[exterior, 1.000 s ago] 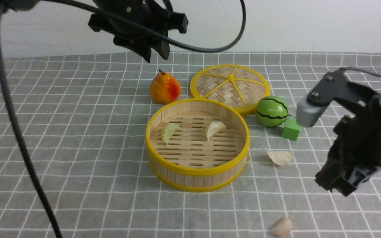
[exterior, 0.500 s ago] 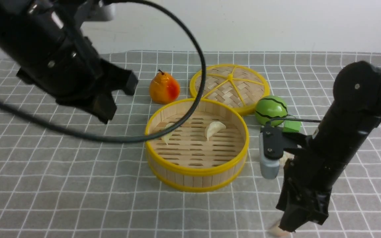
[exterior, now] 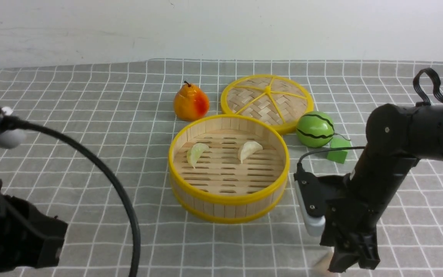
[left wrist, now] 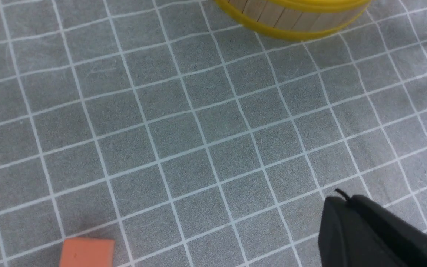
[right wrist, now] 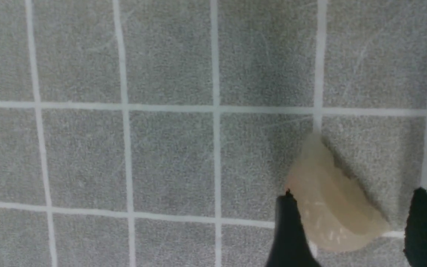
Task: Put the dumplings into the steamer on the table with the grey tablecloth.
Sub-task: 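Reach for and grasp a dumpling lying on the table beside the steamer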
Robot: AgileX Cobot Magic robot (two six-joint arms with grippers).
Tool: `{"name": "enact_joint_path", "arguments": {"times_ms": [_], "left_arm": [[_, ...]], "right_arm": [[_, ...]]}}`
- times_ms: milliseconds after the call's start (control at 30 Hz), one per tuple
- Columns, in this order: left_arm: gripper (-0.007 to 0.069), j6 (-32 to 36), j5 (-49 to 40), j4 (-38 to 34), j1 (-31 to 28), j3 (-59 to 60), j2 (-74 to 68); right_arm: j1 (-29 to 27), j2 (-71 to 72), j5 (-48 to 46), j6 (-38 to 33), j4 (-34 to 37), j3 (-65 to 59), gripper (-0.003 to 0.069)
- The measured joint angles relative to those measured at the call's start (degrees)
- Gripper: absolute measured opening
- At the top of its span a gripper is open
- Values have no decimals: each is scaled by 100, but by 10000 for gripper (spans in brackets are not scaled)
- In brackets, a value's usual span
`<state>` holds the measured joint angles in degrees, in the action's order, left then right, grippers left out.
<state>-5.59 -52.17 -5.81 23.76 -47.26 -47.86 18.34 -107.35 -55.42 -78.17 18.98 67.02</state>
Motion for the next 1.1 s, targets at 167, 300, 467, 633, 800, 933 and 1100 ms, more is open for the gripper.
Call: {"name": "enact_joint_path", "arguments": {"times_ms": [167,300,467,633,800,933,1100], "left_arm": [[-14,-10,16,0,0,107,152],[-14,-10,22,-6,0,107,152],[-14,-10,22,-6,0,107,152],[-14,-15,22,-10,0,107,152],[-14,-15,-6,-10,0,107,152],[-14,-15,-25,-10,0,107,152],[-14,-15,-61,-10,0,107,152]], "right_arm": [[12,-53,31,-133,-63,-68,412],[156,-47,64,-133,-213,-68,399],[450,-47,118,-127,-404,-68,358],[677,-42,162,271,-761,-68,262],[698,-29,175,1100,-819,-68,209],[704,99,88,1603,-911,-74,209],[704,524,-270,2445,-852,279,208]]}}
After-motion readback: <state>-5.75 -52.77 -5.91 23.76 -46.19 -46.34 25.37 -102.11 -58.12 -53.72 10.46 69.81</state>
